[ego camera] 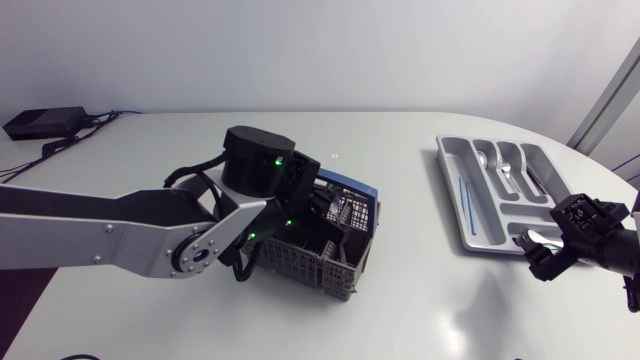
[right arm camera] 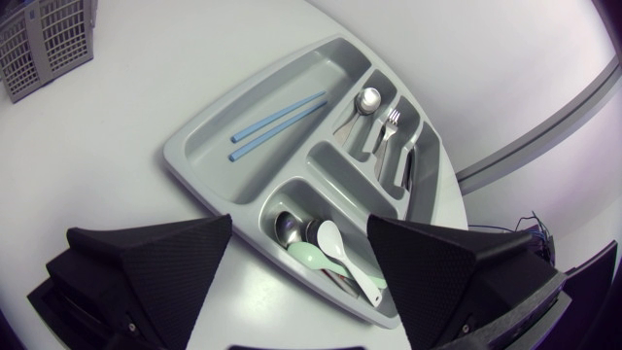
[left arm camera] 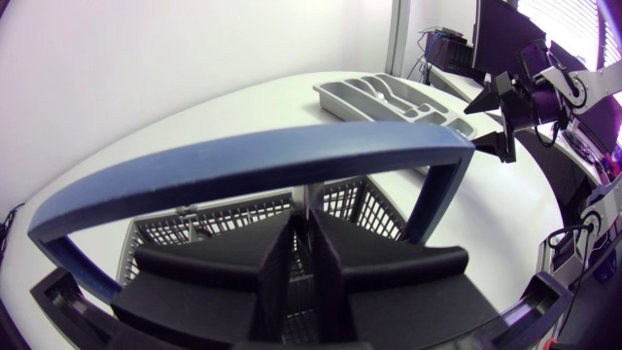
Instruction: Unload the cutlery basket into the drawer organizer.
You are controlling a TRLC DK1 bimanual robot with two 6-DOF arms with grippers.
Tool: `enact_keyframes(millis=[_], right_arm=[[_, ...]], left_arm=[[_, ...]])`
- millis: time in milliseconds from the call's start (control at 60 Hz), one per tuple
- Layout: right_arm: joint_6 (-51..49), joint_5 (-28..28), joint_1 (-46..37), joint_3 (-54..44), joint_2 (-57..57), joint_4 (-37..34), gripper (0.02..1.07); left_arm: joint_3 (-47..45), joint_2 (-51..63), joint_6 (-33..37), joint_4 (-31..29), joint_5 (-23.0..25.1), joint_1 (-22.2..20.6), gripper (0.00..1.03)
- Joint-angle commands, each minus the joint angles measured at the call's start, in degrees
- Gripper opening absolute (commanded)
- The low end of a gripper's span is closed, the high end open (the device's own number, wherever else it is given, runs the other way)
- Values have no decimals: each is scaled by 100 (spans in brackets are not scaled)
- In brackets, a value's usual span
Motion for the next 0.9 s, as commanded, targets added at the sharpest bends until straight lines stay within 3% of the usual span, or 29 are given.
enact_keyframes(millis=[0, 433, 650, 883], right_arm=[[38, 30, 68, -191, -80, -51, 102], [2, 39, 112, -191, -159, -86, 102], [46, 153, 279, -217, -194, -148, 102], [187, 434, 613, -305, -361, -174, 102]], left_arm=[[49, 181, -6, 7, -54, 50, 4], [-742, -153, 301, 368, 42, 68, 4], [-1462, -672, 626, 913, 69, 6, 4], [-1656, -408, 618, 1431, 69, 103, 4]])
